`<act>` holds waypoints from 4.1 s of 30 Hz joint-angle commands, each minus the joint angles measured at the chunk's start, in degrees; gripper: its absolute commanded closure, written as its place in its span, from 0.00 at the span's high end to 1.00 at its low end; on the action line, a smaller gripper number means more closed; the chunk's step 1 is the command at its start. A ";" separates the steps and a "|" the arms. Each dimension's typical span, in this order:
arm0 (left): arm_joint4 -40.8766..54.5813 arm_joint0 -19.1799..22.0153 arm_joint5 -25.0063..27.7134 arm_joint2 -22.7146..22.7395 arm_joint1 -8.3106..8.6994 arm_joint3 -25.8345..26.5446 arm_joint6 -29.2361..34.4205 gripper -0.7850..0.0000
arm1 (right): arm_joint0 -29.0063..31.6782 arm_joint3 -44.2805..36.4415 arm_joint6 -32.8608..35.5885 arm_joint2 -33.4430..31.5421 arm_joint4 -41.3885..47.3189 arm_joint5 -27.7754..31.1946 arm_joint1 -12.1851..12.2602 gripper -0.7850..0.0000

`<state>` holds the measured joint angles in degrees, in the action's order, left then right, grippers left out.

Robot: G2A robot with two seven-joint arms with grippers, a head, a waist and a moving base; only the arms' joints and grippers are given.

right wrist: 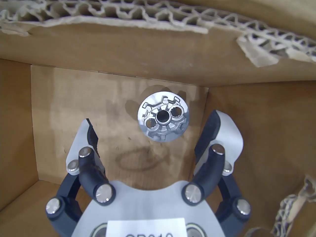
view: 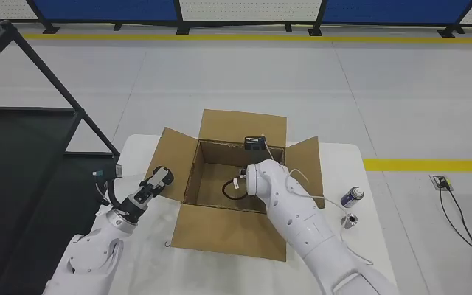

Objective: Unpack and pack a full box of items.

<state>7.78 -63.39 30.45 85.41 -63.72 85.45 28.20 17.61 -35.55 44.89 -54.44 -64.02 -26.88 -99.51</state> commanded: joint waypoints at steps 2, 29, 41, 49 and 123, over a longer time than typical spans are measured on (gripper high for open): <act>0.05 -0.03 0.11 0.11 0.01 -0.08 -0.12 1.00 | -0.43 1.94 -2.38 -0.07 0.66 -0.02 -0.48 1.00; -0.05 0.96 -0.45 0.04 0.07 -1.02 0.04 1.00 | -3.91 11.23 -8.05 -0.69 2.93 1.44 -3.05 0.00; 0.09 2.39 -0.74 -0.88 -0.03 -2.00 0.56 1.00 | -0.41 1.35 -6.86 -1.95 0.92 3.53 -1.97 0.00; -0.07 3.48 -0.80 -1.80 -0.15 -2.51 0.72 1.00 | 10.56 -20.56 0.01 -6.42 -6.21 5.39 1.89 0.00; -3.03 6.18 -3.41 -6.37 -0.85 -1.51 0.82 1.00 | 53.55 -72.78 14.16 -40.20 -16.75 14.85 11.35 0.00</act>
<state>4.76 -57.12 27.07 79.01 -64.58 83.82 29.04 71.48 -108.88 58.39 -94.81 -80.18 -12.13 -88.24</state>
